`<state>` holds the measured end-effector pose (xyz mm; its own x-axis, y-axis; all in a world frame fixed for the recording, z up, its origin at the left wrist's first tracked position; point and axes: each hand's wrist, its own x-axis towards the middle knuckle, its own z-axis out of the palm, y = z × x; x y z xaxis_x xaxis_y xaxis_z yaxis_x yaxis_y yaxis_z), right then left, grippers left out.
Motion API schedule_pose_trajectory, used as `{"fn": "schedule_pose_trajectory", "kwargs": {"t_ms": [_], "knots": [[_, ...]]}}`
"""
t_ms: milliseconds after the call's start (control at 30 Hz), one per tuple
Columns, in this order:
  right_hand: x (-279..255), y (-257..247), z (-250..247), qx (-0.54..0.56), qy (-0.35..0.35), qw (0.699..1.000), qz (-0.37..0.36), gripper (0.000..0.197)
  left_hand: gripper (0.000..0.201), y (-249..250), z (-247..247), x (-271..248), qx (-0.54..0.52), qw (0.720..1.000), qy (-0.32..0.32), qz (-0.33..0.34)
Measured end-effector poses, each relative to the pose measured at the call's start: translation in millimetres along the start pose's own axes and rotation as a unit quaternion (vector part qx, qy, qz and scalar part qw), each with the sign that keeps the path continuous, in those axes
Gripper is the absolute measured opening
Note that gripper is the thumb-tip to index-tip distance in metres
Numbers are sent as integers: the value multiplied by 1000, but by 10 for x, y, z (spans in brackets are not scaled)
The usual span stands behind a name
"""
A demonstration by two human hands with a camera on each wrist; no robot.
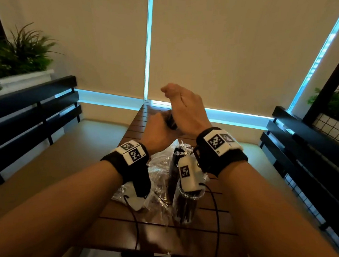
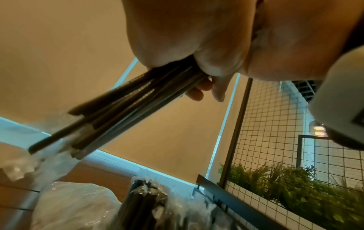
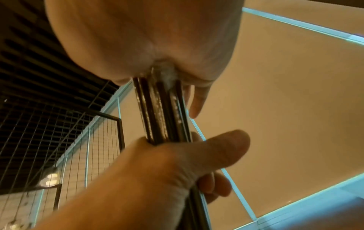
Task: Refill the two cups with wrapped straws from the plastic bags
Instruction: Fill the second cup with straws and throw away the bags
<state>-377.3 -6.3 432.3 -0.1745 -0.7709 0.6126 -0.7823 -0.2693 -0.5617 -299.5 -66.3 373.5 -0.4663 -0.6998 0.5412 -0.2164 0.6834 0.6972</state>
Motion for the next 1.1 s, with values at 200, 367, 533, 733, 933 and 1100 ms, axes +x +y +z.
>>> {"fn": "schedule_pose_trajectory", "kwargs": {"t_ms": [200,367,533,733,933,1100], "knots": [[23,6,-240,80,114,990,4,56,33,-137,-11,-54,49,999,-11,13],[-142,166,4,16,31,999,13,49,29,-109,203,-40,36,999,9,31],[-447,682,-77,59,142,985,76,38,34,-238,202,-47,-133,987,49,-82],[-1280,1514,73,16,42,945,324,65,35,-333,357,-94,-249,958,63,-126],[-1659,1701,293,195,-135,902,360,91,39,-254,629,-106,-300,941,46,-151],[-1684,1962,686,51,-90,936,337,111,39,-265,807,-159,-310,938,30,-156]]}}
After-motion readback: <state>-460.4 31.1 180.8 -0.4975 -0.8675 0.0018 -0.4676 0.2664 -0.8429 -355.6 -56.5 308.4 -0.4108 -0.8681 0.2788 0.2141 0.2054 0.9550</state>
